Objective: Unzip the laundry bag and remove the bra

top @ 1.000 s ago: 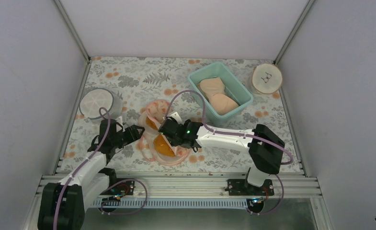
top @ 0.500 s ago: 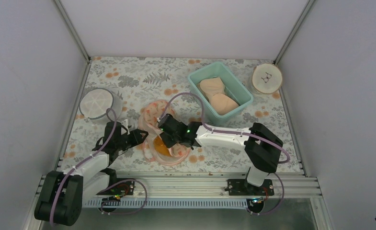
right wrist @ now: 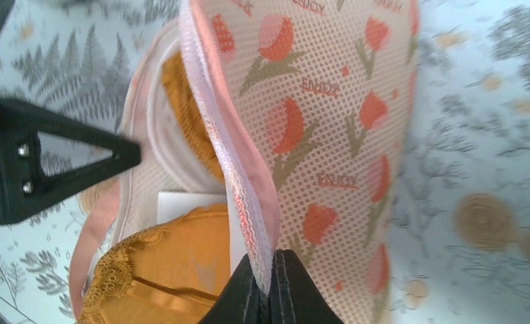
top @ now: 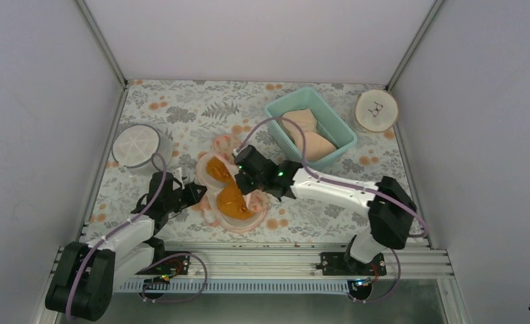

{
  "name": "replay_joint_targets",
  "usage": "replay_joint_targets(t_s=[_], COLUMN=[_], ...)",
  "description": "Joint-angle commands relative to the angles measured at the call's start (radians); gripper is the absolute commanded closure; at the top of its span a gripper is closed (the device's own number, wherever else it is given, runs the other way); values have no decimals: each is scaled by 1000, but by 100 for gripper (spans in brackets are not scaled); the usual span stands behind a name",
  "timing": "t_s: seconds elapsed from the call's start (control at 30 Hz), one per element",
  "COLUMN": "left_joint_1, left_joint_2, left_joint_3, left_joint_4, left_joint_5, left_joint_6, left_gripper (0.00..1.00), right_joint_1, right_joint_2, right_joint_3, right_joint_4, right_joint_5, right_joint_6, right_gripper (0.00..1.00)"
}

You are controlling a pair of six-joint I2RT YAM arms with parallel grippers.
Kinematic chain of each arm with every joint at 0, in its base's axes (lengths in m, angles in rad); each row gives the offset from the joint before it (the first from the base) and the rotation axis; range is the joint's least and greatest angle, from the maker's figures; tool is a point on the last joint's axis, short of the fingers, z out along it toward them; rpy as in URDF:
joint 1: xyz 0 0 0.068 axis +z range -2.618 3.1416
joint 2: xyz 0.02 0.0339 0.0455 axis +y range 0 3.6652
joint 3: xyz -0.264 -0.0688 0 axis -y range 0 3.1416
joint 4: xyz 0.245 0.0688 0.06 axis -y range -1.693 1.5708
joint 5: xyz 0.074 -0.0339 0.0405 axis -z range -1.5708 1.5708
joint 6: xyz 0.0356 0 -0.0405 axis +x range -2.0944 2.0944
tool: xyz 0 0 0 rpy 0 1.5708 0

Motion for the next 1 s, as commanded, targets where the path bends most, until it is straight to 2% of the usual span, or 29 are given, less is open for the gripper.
replay_joint_targets(t_s=[0.0,0.27,0.53,0.6,0.73,0.8,0.87,0.97], left_joint_1=[12,60,54,52,53,53,52,60], left_joint_2=[-80,-213,-211,-211,-225,-232,-241,-254], left_joint_3=[15,129,212,220,233,236,246,281], left_joint_4=[-104,-595,-760,-772,-799,-810,-820,-840], left_joint_5=[-51,-117,-127,-130,-141,-139,-138,-134], left_joint_6=[-25,-69,-102,-102,-108,-116,-121,-138], left_gripper=[98,98,98,98,97,76,55,39], right_joint_1=[-56,-195,-246,-245,-246,-246,-246,-245], right_joint_2=[-96,-73,150,192,203,186,157,121], right_joint_3=[-44,-45,168,220,264,272,283,309], right_joint_4=[-12,37,47,23,-25,-44,-61,-82], right_joint_5=[55,116,210,238,283,283,262,193], right_joint_6=[25,-116,-302,-310,-281,-269,-268,-281], right_gripper=[96,96,96,93,60,39,23,1])
